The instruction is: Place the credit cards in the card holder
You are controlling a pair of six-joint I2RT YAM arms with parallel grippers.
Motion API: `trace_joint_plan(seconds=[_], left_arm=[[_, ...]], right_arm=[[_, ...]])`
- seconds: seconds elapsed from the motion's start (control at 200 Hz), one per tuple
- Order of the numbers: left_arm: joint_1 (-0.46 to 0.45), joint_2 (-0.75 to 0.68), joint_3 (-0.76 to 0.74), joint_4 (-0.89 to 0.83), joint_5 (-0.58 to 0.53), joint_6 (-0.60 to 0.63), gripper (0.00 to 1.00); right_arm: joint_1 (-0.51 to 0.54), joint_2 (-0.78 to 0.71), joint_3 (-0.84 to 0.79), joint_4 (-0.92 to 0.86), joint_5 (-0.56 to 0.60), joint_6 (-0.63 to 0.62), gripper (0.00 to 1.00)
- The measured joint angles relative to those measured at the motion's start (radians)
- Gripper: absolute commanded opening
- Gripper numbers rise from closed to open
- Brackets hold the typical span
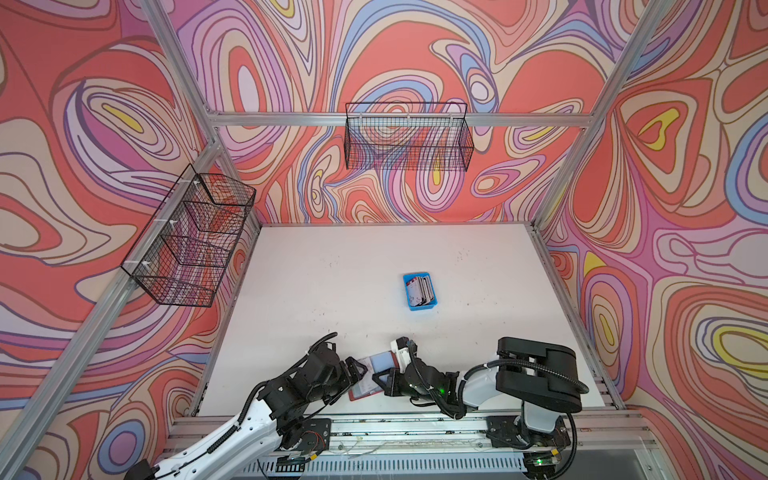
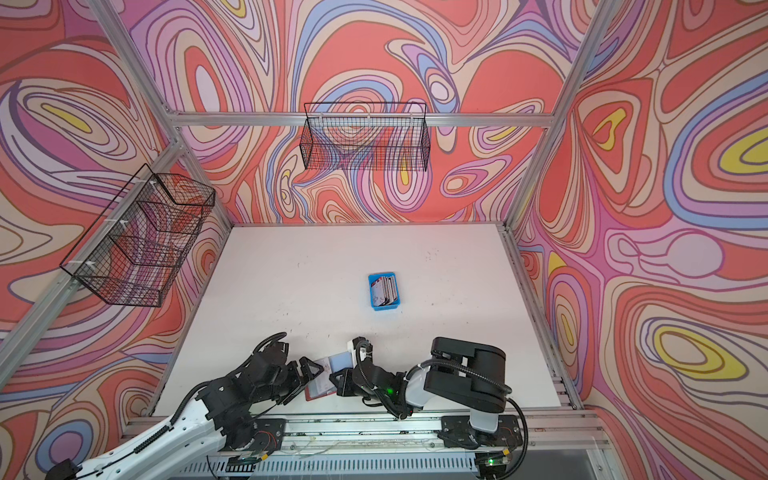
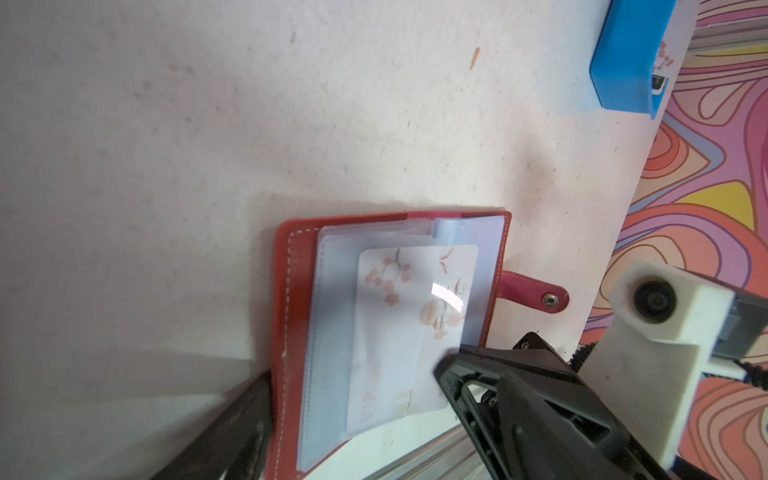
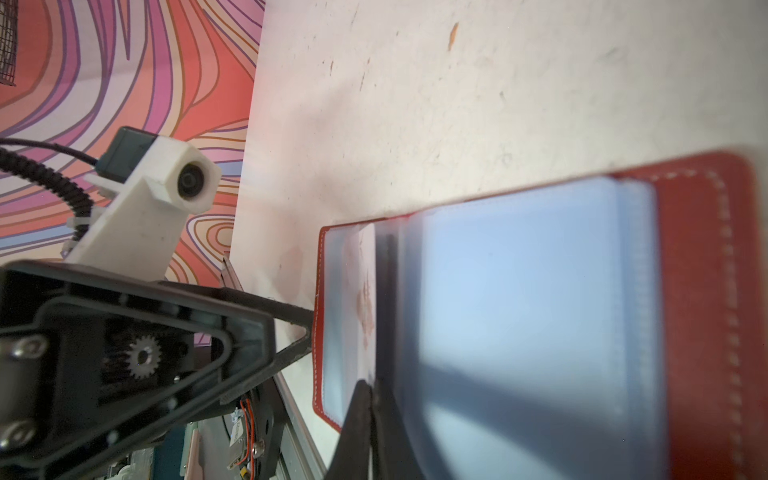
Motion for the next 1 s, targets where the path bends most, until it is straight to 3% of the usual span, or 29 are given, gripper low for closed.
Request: trace_joint_plan(seconds=[0.19,0.386,0.416,0.476,0.511,0.631,0.711,0.766,1.001], left_arm=[[0.0,0.0,0.001,-0.002,-0.006,0.001,0.86],[0.0,-0.003,0.011,-0.031,-0.034,0.016,0.83],[0.0,-0.008,0.018,-0.054,-0.049,0.024,0.78],[0.0,-0.022,0.035,-0.116,-0.091,0.042,0.48],[0.0,-0.033,0.047,-0.159,-0.117,0.051,0.4],[0.0,-0.1,0.106,-0.307,-0.217,0.07,0.38],[0.0,-0.148,0.123,-0.36,-0.261,0.075,0.3],[0.0,-0.171,0.123,-0.386,-0.272,0.076,0.21],[0.0,-0.14,0.098,-0.369,-0.248,0.092,0.08]], right_arm=[[0.016,0.009,0.02,-0.032,0.034,0.007,0.0],[0.037,-0.048,0.034,-0.166,0.092,0.001,0.26],[0.041,-0.067,0.037,-0.194,0.103,-0.003,0.28],[0.043,-0.097,0.043,-0.235,0.121,-0.011,0.31],[0.044,-0.109,0.046,-0.248,0.129,-0.013,0.32],[0.044,-0.147,0.056,-0.306,0.162,-0.023,0.34],[0.045,-0.157,0.063,-0.336,0.179,-0.03,0.34],[0.046,-0.16,0.067,-0.353,0.191,-0.032,0.34],[0.046,-0.158,0.097,-0.406,0.214,-0.044,0.34]])
